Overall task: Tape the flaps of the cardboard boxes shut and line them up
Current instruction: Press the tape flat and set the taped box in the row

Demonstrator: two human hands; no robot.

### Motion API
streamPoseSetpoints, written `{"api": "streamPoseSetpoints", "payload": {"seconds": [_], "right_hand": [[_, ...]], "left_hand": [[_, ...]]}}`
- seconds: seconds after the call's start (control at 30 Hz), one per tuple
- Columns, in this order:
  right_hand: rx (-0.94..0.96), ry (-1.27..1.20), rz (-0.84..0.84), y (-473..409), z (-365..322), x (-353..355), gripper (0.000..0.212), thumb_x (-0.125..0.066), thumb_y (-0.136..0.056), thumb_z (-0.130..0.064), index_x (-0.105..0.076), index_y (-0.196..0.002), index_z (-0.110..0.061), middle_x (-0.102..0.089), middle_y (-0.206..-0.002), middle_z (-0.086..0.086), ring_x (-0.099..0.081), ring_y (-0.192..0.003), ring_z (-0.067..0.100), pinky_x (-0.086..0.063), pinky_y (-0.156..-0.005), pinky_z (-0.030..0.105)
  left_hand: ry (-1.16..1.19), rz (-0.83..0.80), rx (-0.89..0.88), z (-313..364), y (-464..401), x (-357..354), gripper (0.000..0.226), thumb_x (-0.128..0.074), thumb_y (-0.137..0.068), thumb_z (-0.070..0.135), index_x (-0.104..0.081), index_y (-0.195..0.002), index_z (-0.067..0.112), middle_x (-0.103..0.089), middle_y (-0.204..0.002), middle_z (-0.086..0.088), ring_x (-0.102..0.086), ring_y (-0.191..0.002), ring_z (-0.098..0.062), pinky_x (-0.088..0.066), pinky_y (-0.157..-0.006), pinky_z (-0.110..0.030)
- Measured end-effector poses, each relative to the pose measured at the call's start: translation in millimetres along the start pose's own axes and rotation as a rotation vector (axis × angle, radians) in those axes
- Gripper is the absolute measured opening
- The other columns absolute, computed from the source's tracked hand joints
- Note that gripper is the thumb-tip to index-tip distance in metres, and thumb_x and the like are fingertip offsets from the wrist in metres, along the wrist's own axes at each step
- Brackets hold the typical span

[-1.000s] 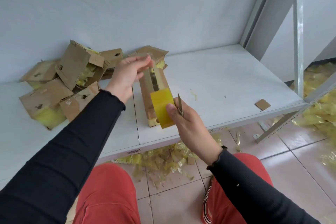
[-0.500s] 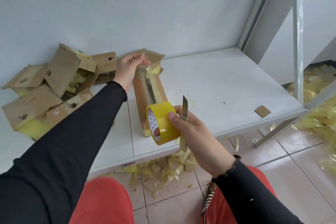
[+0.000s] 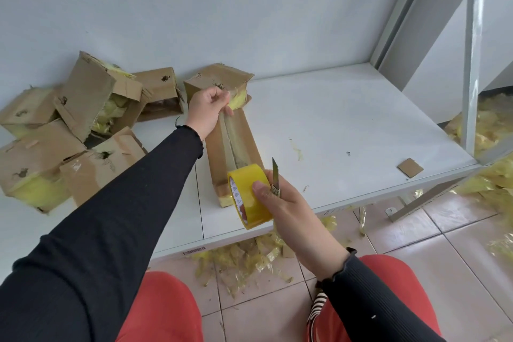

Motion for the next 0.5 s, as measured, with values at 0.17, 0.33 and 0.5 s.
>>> {"api": "streamPoseSetpoints", "payload": {"seconds": [0.17, 0.33, 0.5], "right_hand": [[-0.012, 0.014, 0.002, -1.4, 6.2, -1.2, 0.024, -0.046, -0.110, -0.027, -0.063, -0.116, -0.012, -0.069, -0.089, -0.004, -0.068, -0.076, 0.002, -0.049, -0.066, 0.012], [0.032, 0.061, 0.039, 1.3, 13.5, -5.5, 0.022, -0.046, -0.109, -0.032, -0.064, -0.113, -0.020, -0.067, -0.088, -0.010, -0.071, -0.084, 0.011, -0.055, -0.076, 0.024], [0.075, 0.073, 0.056, 1.2, 18.8, -7.9, 0.030, -0.045, -0.101, -0.046, -0.062, -0.117, -0.029, -0.069, -0.094, -0.007, -0.072, -0.090, 0.019, -0.058, -0.084, 0.035]], "left_hand": [[0.019, 0.008, 0.023, -3.6, 2.8, 0.8, 0.029, -0.056, -0.107, 0.019, -0.067, -0.094, -0.005, -0.071, -0.073, -0.008, -0.070, -0.090, -0.007, -0.039, -0.079, 0.000], [0.061, 0.079, 0.027, -9.7, 8.7, 10.7, 0.029, -0.060, -0.104, 0.018, -0.070, -0.095, -0.007, -0.071, -0.087, -0.013, -0.069, -0.096, -0.005, -0.044, -0.093, -0.015], [-0.012, 0.092, 0.139, -24.8, 5.4, 10.6, 0.023, -0.065, -0.102, 0.024, -0.076, -0.092, 0.006, -0.072, -0.103, -0.010, -0.060, -0.096, -0.014, -0.046, -0.079, -0.012]]}}
Point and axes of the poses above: each hand's wrist, its own y-axis away from the middle knuckle, its own x-axis out of the back of the hand, z = x × y, the point moved 9 cm from there along -y, towards the middle knuckle
